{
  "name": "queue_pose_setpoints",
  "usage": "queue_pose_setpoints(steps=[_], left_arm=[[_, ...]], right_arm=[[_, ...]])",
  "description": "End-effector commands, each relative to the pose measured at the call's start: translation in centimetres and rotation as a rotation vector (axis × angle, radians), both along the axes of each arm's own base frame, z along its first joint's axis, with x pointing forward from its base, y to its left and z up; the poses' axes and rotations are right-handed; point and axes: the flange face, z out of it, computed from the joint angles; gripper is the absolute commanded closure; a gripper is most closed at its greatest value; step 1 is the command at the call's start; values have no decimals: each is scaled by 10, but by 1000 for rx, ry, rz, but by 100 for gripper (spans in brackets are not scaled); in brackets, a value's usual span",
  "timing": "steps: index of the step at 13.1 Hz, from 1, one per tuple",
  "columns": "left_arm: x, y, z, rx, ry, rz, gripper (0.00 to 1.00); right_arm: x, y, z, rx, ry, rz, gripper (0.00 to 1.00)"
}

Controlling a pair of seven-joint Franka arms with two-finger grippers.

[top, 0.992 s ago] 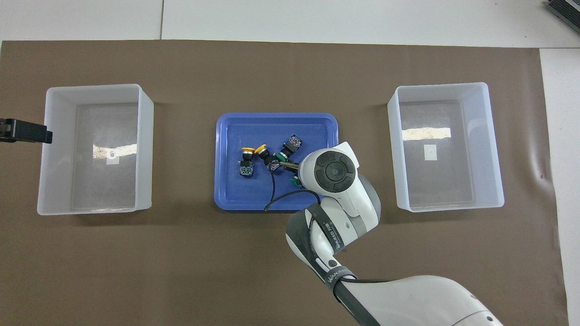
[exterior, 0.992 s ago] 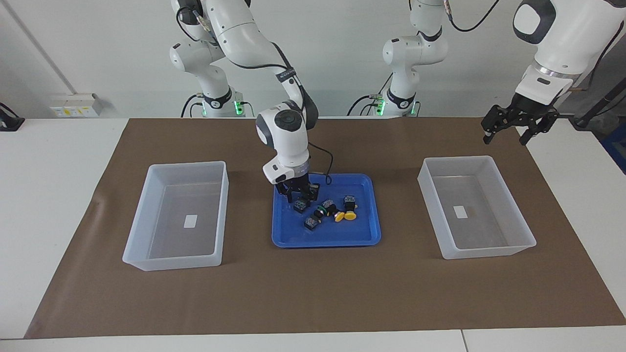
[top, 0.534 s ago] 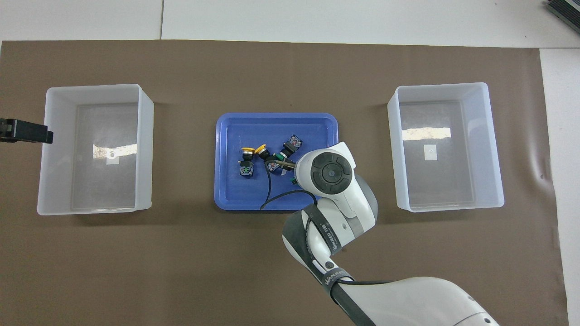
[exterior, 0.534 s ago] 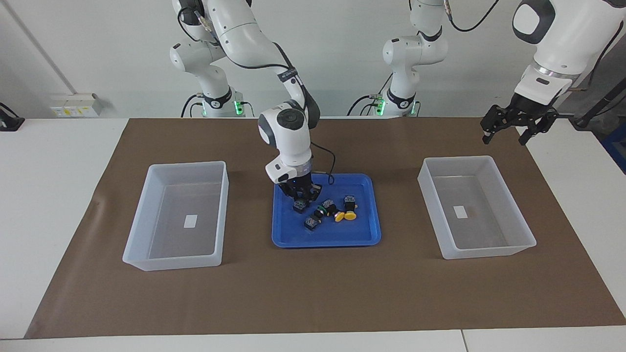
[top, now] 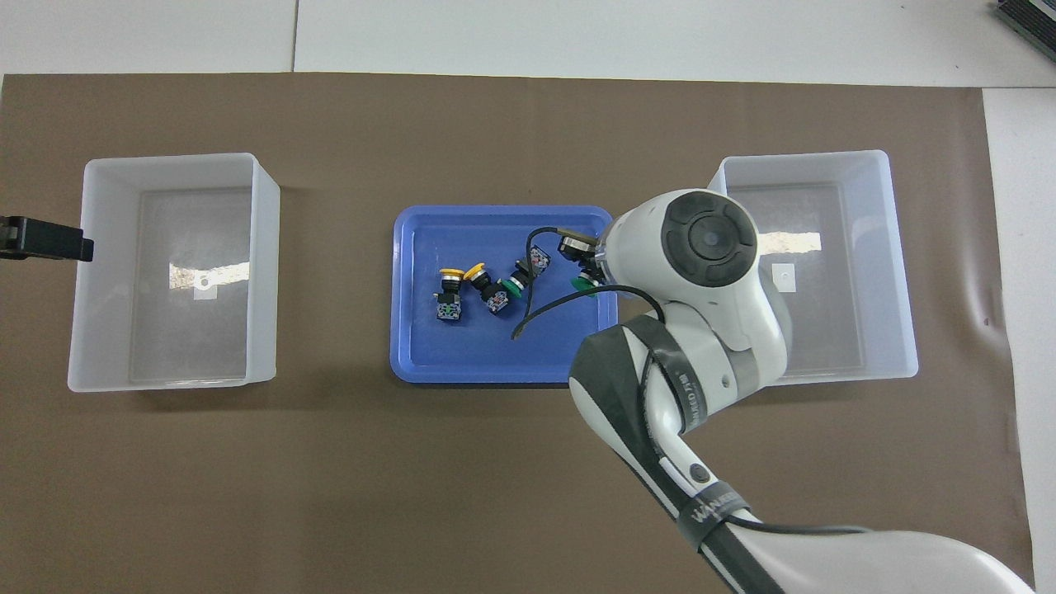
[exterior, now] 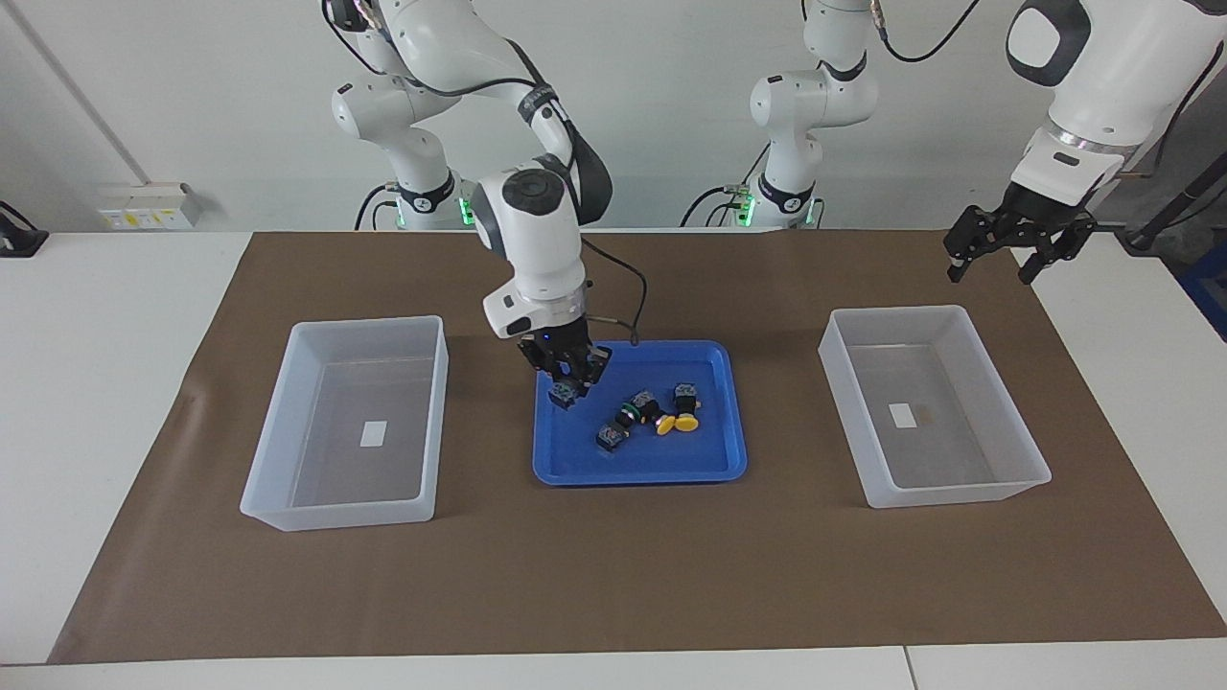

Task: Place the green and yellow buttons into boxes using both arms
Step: 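Carry the green button into the bin beside the right gripper and release, then grasp a yellow button with the left gripper while the right gripper withdraws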

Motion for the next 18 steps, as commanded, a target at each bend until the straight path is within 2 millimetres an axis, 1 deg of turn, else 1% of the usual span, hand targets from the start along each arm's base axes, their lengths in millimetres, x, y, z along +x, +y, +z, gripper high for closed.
queue_pose_setpoints(steps=[1, 2, 3, 4, 5, 6, 7, 8, 9, 10, 11, 12, 13, 14, 15, 16, 17, 18], left_arm=[[-6, -5, 10, -6, 13, -5, 0], [-8, -4, 10, 0, 13, -8, 0], [-9, -3, 9, 0, 18, -5, 0], [-13, 1, 7, 0, 27, 2, 0], [-13, 1, 7, -1, 28, 7, 0], [-14, -5, 4, -2, 33, 7, 0], [-14, -9, 1, -3, 14, 21, 0], [-10, -14, 1, -3, -27, 13, 0], [-8, -33, -6, -5, -49, -20, 0], [-11, -44, -13, -5, -57, -39, 0], [-15, -53, -25, -4, -45, -59, 0], [-14, -61, -32, -4, -61, -72, 0], [-12, -74, -43, -6, -72, -90, 0], [-11, -89, -55, -13, -77, -88, 0], [-11, -107, -72, -20, -90, -80, 0], [-16, -135, -93, -33, -101, -80, 0], [-19, -157, -122, -41, -91, -56, 0], [-24, -181, -145, -49, -84, -53, 0]], right_arm=[[9, -69, 33, -21, -15, 68, 100], [14, -100, 39, -38, -8, 114, 100], [19, -138, 40, -55, 2, 158, 100], [23, -173, 32, -68, 10, 210, 100], [24, -201, 22, -83, 15, 257, 100], [25, -230, 13, -95, 19, 296, 100], [27, -255, 2, -105, 20, 324, 100], [30, -276, -14, -115, 16, 344, 100], [33, -291, -32, -126, 5, 357, 100], [36, -296, -44, -132, 1, 366, 100], [38, -296, -57, -133, 12, 366, 100], [42, -297, -72, -133, 11, 355, 100], [45, -298, -82, -139, 1, 354, 100], [46, -296, -90, -143, -4, 355, 100], [46, -294, -96, -135, -6, 341, 100], [45, -296, -107, -107, 4, 317, 100], [43, -298, -115, -85, 14, 299, 90], [43, -297, -116, -81, 14, 296, 67]])
